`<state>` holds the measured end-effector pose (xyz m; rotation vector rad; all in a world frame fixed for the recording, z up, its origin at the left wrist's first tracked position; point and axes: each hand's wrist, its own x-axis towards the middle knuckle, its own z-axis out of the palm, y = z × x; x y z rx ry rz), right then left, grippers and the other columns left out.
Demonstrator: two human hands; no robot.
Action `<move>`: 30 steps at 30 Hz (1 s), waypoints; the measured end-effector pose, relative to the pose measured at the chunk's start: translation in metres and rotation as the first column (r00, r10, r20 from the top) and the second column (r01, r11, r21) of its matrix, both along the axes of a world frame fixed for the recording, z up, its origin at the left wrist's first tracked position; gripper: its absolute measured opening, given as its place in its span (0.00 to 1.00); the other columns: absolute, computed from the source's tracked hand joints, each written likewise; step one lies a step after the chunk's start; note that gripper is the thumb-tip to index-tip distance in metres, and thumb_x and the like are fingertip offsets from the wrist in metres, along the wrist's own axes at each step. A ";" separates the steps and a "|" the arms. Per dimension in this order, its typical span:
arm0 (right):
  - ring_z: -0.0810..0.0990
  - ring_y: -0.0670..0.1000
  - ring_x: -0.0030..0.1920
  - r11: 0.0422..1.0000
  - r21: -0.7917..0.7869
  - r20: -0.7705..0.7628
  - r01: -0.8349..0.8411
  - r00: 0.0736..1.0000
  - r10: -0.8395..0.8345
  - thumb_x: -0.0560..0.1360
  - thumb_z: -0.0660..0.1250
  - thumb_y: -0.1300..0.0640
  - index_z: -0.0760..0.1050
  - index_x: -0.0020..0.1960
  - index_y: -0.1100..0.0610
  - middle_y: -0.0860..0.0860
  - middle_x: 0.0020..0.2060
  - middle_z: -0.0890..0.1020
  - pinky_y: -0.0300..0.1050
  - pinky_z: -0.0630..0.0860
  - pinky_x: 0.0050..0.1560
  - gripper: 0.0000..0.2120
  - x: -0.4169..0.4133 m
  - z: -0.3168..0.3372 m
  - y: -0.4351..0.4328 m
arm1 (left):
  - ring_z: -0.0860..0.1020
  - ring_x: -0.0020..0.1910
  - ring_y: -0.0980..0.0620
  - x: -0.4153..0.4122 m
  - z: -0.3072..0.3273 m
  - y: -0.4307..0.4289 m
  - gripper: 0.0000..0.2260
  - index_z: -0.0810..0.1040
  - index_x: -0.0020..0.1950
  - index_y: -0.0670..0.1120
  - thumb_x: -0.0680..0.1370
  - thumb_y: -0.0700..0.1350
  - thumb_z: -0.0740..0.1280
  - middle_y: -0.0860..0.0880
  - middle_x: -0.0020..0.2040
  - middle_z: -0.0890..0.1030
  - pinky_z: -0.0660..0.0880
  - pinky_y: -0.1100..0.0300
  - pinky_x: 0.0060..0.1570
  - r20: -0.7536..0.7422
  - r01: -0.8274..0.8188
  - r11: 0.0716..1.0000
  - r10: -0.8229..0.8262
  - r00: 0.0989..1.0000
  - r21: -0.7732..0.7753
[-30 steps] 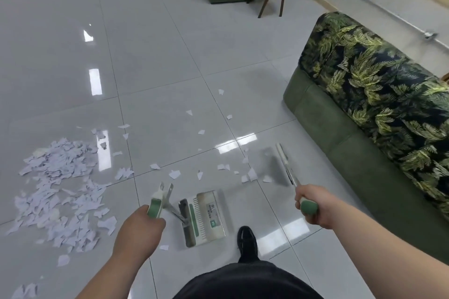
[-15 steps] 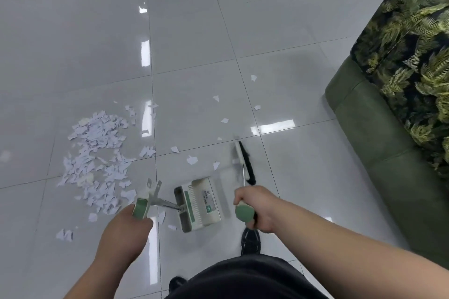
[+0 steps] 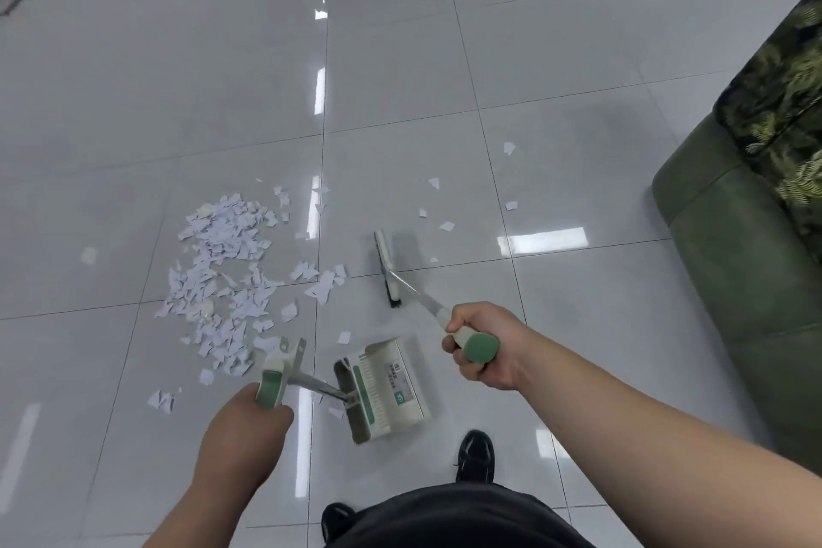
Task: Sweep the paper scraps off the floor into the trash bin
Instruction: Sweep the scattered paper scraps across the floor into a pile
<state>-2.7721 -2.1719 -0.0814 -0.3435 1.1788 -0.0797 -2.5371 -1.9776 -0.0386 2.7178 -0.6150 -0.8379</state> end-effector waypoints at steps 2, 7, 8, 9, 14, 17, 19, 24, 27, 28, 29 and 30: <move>0.68 0.50 0.22 0.999 -0.051 -0.056 -0.012 0.998 0.009 0.70 0.63 0.66 0.72 0.50 0.58 0.57 0.30 0.76 0.34 0.60 0.22 0.10 -0.013 0.005 -0.004 | 0.69 0.30 0.45 0.000 -0.002 -0.011 0.02 0.71 0.41 0.40 0.73 0.38 0.63 0.46 0.31 0.71 0.66 0.55 0.34 -0.016 0.007 1.000 -0.007 1.000 -0.015; 0.69 0.51 0.22 0.985 -0.165 -0.209 -0.046 0.978 0.011 0.69 0.64 0.67 0.73 0.42 0.58 0.57 0.31 0.77 0.36 0.60 0.26 0.06 -0.036 0.014 -0.021 | 0.68 0.30 0.45 0.007 -0.003 -0.043 0.05 0.67 0.39 0.43 0.73 0.39 0.63 0.46 0.31 0.70 0.65 0.55 0.35 -0.027 0.048 0.998 -0.049 0.998 -0.039; 0.69 0.52 0.23 0.981 -0.185 -0.237 -0.052 0.971 0.006 0.69 0.65 0.67 0.74 0.41 0.58 0.58 0.32 0.77 0.36 0.60 0.27 0.05 -0.039 0.014 -0.027 | 0.68 0.30 0.45 0.010 -0.003 -0.050 0.05 0.67 0.39 0.43 0.72 0.39 0.63 0.46 0.31 0.70 0.66 0.54 0.35 -0.027 0.052 0.997 -0.053 0.998 -0.048; 0.69 0.52 0.23 0.977 -0.203 -0.265 -0.059 0.964 0.003 0.69 0.65 0.67 0.74 0.41 0.58 0.58 0.33 0.77 0.37 0.61 0.27 0.05 -0.041 0.013 -0.033 | 0.68 0.31 0.45 0.013 -0.004 -0.057 0.05 0.67 0.39 0.43 0.72 0.38 0.62 0.46 0.31 0.70 0.66 0.54 0.35 -0.024 0.057 0.997 -0.059 0.998 -0.053; 0.69 0.53 0.27 0.962 -0.252 -0.388 -0.100 0.922 -0.006 0.67 0.66 0.66 0.74 0.42 0.58 0.59 0.37 0.76 0.36 0.62 0.28 0.06 -0.035 0.005 -0.072 | 0.68 0.31 0.45 0.038 -0.010 -0.088 0.06 0.66 0.38 0.44 0.72 0.39 0.62 0.46 0.31 0.70 0.65 0.55 0.35 -0.026 0.072 0.993 -0.075 0.997 -0.088; 0.68 0.53 0.30 0.954 -0.266 -0.428 -0.138 0.904 0.011 0.66 0.66 0.66 0.73 0.43 0.58 0.58 0.39 0.75 0.36 0.62 0.27 0.07 -0.013 -0.004 -0.100 | 0.67 0.31 0.46 0.057 -0.016 -0.106 0.06 0.66 0.39 0.43 0.73 0.38 0.62 0.46 0.32 0.70 0.64 0.55 0.35 -0.046 0.060 0.991 -0.066 0.997 -0.118; 0.69 0.54 0.31 0.952 -0.255 -0.450 -0.170 0.892 0.039 0.66 0.67 0.65 0.73 0.44 0.57 0.58 0.39 0.75 0.35 0.62 0.27 0.08 0.011 -0.012 -0.113 | 0.69 0.32 0.45 0.073 -0.020 -0.118 0.04 0.67 0.40 0.43 0.73 0.38 0.62 0.46 0.32 0.71 0.65 0.55 0.35 -0.069 0.043 0.992 -0.052 0.996 -0.120; 0.70 0.54 0.32 0.945 -0.199 -0.409 -0.258 0.898 0.160 0.61 0.68 0.63 0.73 0.43 0.57 0.58 0.38 0.75 0.36 0.62 0.27 0.11 0.102 -0.020 -0.120 | 0.69 0.31 0.45 0.127 -0.027 -0.142 0.03 0.69 0.40 0.44 0.73 0.38 0.62 0.47 0.32 0.70 0.67 0.55 0.35 -0.171 -0.023 0.994 0.004 0.985 -0.110; 0.68 0.53 0.30 0.951 -0.160 -0.348 -0.266 0.916 0.198 0.67 0.66 0.66 0.72 0.42 0.58 0.58 0.38 0.75 0.36 0.60 0.27 0.06 0.161 -0.012 -0.113 | 0.68 0.32 0.45 0.156 -0.027 -0.148 0.04 0.68 0.39 0.45 0.72 0.38 0.62 0.48 0.32 0.71 0.67 0.55 0.35 -0.214 -0.041 0.995 0.020 0.977 -0.094; 0.68 0.53 0.30 0.953 -0.143 -0.321 -0.266 0.924 0.210 0.68 0.65 0.66 0.73 0.43 0.58 0.58 0.39 0.74 0.36 0.60 0.27 0.06 0.180 -0.010 -0.112 | 0.68 0.32 0.45 0.165 -0.027 -0.149 0.05 0.67 0.38 0.45 0.72 0.38 0.62 0.48 0.32 0.71 0.67 0.55 0.36 -0.227 -0.051 0.994 0.028 0.974 -0.098; 0.68 0.52 0.30 0.956 -0.126 -0.290 -0.263 0.932 0.218 0.68 0.65 0.66 0.73 0.44 0.57 0.58 0.39 0.74 0.36 0.59 0.27 0.07 0.199 -0.008 -0.112 | 0.67 0.32 0.45 0.175 -0.027 -0.150 0.05 0.66 0.38 0.45 0.71 0.38 0.62 0.48 0.32 0.70 0.67 0.55 0.36 -0.236 -0.064 0.992 0.038 0.971 -0.104; 0.69 0.52 0.30 0.959 -0.110 -0.258 -0.262 0.939 0.227 0.67 0.65 0.65 0.73 0.46 0.57 0.58 0.40 0.74 0.36 0.59 0.27 0.09 0.216 -0.005 -0.113 | 0.67 0.32 0.45 0.184 -0.028 -0.150 0.05 0.66 0.38 0.45 0.72 0.38 0.62 0.48 0.32 0.70 0.67 0.54 0.36 -0.240 -0.075 0.992 0.047 0.970 -0.106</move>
